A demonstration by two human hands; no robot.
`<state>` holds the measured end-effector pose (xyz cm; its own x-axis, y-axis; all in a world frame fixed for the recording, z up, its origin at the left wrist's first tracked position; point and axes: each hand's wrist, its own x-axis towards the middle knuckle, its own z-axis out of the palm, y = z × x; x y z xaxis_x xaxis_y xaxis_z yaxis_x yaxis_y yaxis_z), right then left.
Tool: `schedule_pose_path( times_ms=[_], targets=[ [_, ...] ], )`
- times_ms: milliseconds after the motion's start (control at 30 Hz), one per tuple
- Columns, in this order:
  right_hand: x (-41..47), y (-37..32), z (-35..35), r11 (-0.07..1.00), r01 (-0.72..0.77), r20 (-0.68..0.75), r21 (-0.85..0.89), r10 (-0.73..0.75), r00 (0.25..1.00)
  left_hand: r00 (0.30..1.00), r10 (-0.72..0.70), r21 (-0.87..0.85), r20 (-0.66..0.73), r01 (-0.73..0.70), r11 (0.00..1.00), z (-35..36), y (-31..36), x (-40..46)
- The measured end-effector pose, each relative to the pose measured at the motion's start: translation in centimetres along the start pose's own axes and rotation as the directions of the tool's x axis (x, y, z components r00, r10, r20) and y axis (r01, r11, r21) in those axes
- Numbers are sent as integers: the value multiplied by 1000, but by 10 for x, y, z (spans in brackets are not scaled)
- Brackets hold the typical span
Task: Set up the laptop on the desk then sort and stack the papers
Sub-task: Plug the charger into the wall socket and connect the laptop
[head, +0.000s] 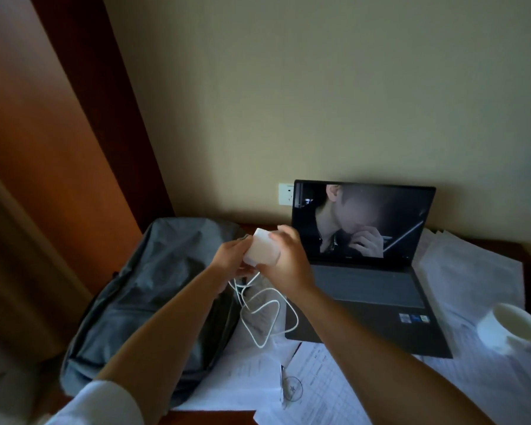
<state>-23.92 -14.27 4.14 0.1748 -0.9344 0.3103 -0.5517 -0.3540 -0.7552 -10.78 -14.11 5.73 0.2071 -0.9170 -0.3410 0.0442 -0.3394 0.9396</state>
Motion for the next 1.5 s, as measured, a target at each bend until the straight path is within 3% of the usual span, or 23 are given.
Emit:
schedule_pose_path(
  times_ms=[67, 133, 200, 300, 433, 500, 600, 733, 833, 1100, 1300, 1400, 1500],
  targets=[
    [9, -9, 16, 994, -17, -110, 105, 28, 994, 1000, 1, -166, 23, 3, 986, -11, 4, 8],
    [19, -24, 35, 961, -103, -160, 255, 147, 976, 999, -7, -291, 34, 17, 956, -24, 8, 19],
    [31, -39, 55, 881, -274, -108, 385, 338, 935, 998, -33, -351, 58, 51, 935, -38, 11, 31],
    [40, -58, 80, 823, -465, -43, 325, 504, 862, 989, -72, -345, 130, 113, 932, -63, 17, 50],
    [55, -81, 108, 830, -454, -210, 322, 531, 821, 981, -43, -125, 189, 67, 990, -88, 25, 74],
    [60, -87, 118, 884, -418, -357, 208, 467, 809, 974, -24, -12, 227, 27, 1000, -96, 29, 82],
    [63, -86, 129, 920, -389, -492, 43, 358, 793, 958, -46, -48, 282, 62, 997, -108, 36, 94],
    [72, -77, 131, 918, -395, -502, -26, 329, 799, 933, -99, -141, 347, 156, 978, -110, 45, 115],
    [94, -66, 130, 913, -407, -514, -38, 332, 791, 917, -107, -88, 384, 152, 985, -98, 53, 134],
    [150, -21, 133, 931, -356, -466, 83, 352, 812, 898, -168, 11, 408, 179, 984, -73, 69, 196],
    [169, -33, 140, 891, -365, -288, 272, 437, 852, 873, -196, -12, 446, 225, 974, -83, 84, 226],
    [174, -38, 145, 833, -453, -228, 319, 531, 816, 855, -170, -13, 490, 203, 979, -85, 86, 231],
    [178, -46, 158, 717, -482, -239, 503, 652, 720, 825, -161, 16, 542, 181, 983, -87, 84, 233]
  ],
)
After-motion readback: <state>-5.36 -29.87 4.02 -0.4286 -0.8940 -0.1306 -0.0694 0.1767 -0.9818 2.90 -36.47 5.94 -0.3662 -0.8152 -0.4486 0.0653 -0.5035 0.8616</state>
